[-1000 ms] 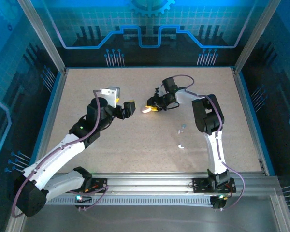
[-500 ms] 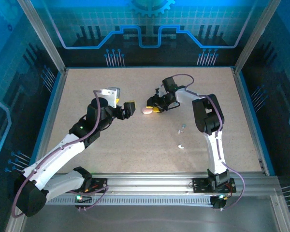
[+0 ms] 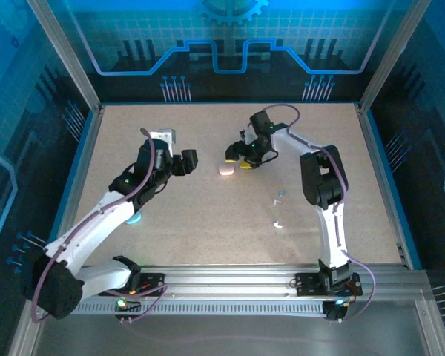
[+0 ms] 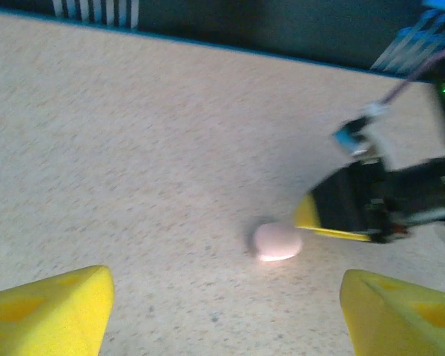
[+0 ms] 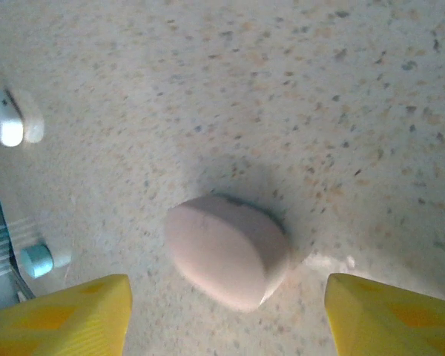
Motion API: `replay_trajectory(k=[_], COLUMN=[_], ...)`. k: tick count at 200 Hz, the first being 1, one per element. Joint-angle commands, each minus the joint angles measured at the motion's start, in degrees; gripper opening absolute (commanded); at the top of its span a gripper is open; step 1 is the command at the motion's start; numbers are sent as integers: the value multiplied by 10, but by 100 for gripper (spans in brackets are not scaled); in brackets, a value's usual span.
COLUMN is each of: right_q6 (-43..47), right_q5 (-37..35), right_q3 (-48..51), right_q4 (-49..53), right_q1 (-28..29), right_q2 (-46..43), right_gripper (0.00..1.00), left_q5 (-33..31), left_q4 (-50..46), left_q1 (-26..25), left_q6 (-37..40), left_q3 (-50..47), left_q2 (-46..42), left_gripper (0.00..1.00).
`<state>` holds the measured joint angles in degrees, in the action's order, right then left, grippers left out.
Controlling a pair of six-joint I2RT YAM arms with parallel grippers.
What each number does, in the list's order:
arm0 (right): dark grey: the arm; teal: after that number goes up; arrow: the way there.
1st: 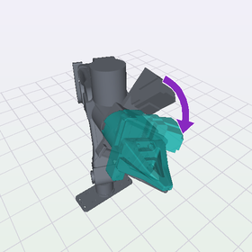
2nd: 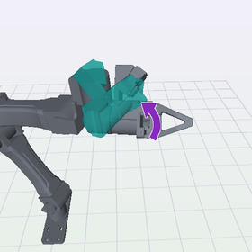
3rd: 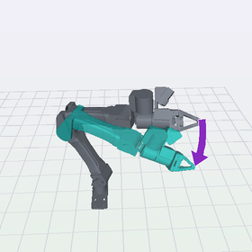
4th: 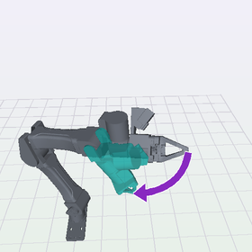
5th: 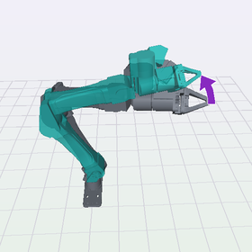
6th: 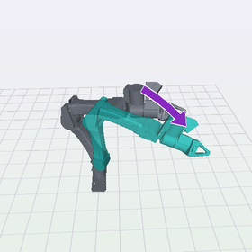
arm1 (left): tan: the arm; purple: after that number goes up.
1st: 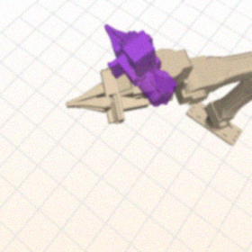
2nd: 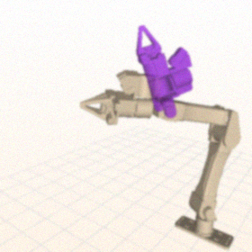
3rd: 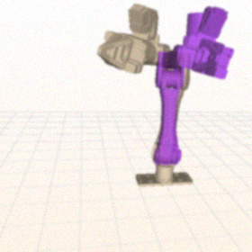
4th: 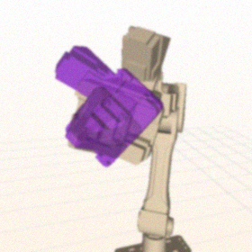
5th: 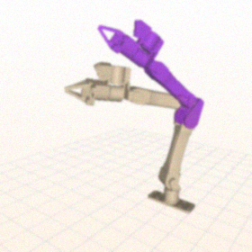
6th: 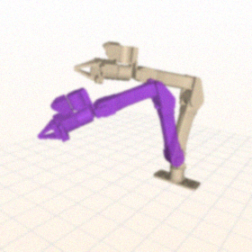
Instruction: Insert wireless bluetooth earbuds into charging case
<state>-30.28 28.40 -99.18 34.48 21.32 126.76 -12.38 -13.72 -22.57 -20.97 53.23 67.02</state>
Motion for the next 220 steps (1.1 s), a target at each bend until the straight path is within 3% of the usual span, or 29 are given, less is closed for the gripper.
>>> replay_trajectory(k=[1, 25, 60, 113, 153, 220], right_q6=[35, 37, 25, 14, 5, -5], right_q5=[-19, -37, -54, -74, -86, -85], right_q3=[-14, 19, 78, 165, 218, 228], right_q4=[40, 34, 26, 33, 33, 33], right_q1=[3, 13, 27, 41, 41, 39], right_q2=[-76, -146, -239, -356, -403, -403], right_gripper=[71, 72, 72, 73, 73, 73], left_q5=[-22, -15, -2, 3, 3, -15], left_q4=[-92, -127, -191, -216, -228, -273], left_q1=[43, 102, 181, 255, 275, 279], left_q6=[-63, -119, -210, -264, -283, -301], left_q3=[39, 57, 98, 158, 209, 286], left_q2=[39, 84, 174, 303, 382, 470], left_gripper=[82, 85, 78, 76, 75, 71])
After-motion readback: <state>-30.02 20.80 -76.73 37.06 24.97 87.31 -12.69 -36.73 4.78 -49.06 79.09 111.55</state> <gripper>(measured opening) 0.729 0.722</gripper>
